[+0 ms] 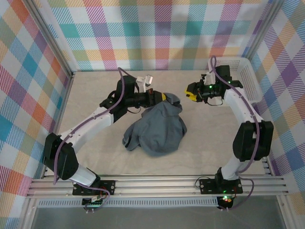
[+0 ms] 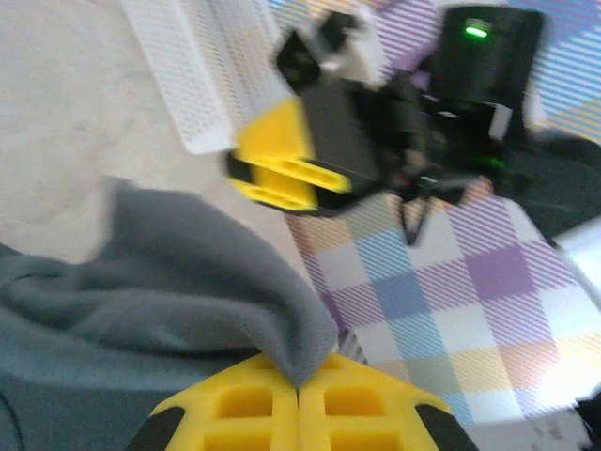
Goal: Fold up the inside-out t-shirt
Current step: Turn the T-shirt inside out at the center of the table.
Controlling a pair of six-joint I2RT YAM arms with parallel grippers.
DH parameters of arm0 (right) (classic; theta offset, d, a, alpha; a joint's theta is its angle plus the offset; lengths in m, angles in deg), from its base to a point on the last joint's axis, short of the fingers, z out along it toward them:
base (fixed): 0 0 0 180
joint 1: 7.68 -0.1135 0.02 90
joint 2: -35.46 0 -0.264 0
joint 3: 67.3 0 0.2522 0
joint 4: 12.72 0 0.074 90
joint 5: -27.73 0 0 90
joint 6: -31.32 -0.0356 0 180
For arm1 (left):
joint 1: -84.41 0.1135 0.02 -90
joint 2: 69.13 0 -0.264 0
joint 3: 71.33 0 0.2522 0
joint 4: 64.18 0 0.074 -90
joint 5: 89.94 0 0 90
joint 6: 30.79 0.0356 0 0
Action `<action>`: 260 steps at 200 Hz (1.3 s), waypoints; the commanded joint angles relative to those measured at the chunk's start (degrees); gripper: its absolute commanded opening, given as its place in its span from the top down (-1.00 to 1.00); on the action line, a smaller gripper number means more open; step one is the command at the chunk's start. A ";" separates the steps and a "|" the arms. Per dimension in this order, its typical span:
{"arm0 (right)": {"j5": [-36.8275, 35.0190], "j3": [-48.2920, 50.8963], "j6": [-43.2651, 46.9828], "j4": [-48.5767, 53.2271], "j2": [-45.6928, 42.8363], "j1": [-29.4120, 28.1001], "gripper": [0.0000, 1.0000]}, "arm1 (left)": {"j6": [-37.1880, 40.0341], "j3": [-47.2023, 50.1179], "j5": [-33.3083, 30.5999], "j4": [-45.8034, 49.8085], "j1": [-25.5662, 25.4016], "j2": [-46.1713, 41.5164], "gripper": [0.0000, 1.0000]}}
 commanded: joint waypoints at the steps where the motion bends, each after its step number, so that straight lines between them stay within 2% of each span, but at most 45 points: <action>1: -3.47 0.43 3.66 2.35 -7.79 0.06 0.18 | -1.21 0.66 5.19 -1.45 -0.14 -1.45 1.00; 15: -8.46 8.73 0.20 -4.31 -15.54 -0.74 0.14 | -1.35 1.40 5.64 -2.02 -0.21 -1.27 1.00; 33: -14.56 22.14 -2.00 -15.67 -24.99 -5.22 0.08 | -1.53 1.51 5.83 -2.57 -0.21 -0.92 1.00; 52: -19.36 28.73 -3.56 -20.93 -28.18 -8.96 0.00 | -1.52 0.57 6.30 -2.69 -0.17 -0.47 1.00; 71: -18.12 28.40 -4.62 -22.30 -24.86 -9.64 -0.10 | -1.27 -0.49 7.06 -2.78 -0.19 -0.08 1.00; 104: -16.76 22.96 2.40 -20.86 -17.27 -11.72 -0.21 | -0.73 -1.88 7.95 -1.37 -0.25 0.42 1.00; 180: -26.55 24.80 14.01 -39.17 -15.21 -13.39 -0.24 | -0.47 -1.63 8.38 -1.31 -0.42 -0.03 1.00; 189: -26.65 24.76 15.36 -40.73 -14.65 -13.40 -0.20 | -0.54 -1.88 8.61 -1.35 -0.43 0.03 1.00; 198: -26.41 24.39 16.79 -41.76 -13.81 -13.39 -0.08 | -0.38 -2.18 8.72 -1.25 -0.41 0.14 1.00; 207: -26.06 23.95 17.47 -41.63 -13.15 -13.39 0.14 | -0.14 -2.45 8.42 -0.92 -0.42 0.12 1.00; 216: -24.99 23.54 17.86 -41.05 -12.66 -13.39 0.46 | -0.04 -2.42 7.54 -0.90 -0.43 -0.18 1.00; 231: -22.27 23.90 17.54 -40.91 -13.18 -13.37 0.83 | -0.02 -1.82 5.92 -1.36 0.04 -1.26 1.00; 248: -17.95 24.74 16.31 -40.82 -15.30 -13.39 1.00 | -0.38 -1.16 4.95 -1.76 1.02 -1.85 1.00; 260: -17.13 24.71 14.13 -38.91 -17.54 -13.32 1.00 | -0.21 -1.16 4.89 -1.21 1.86 -1.51 1.00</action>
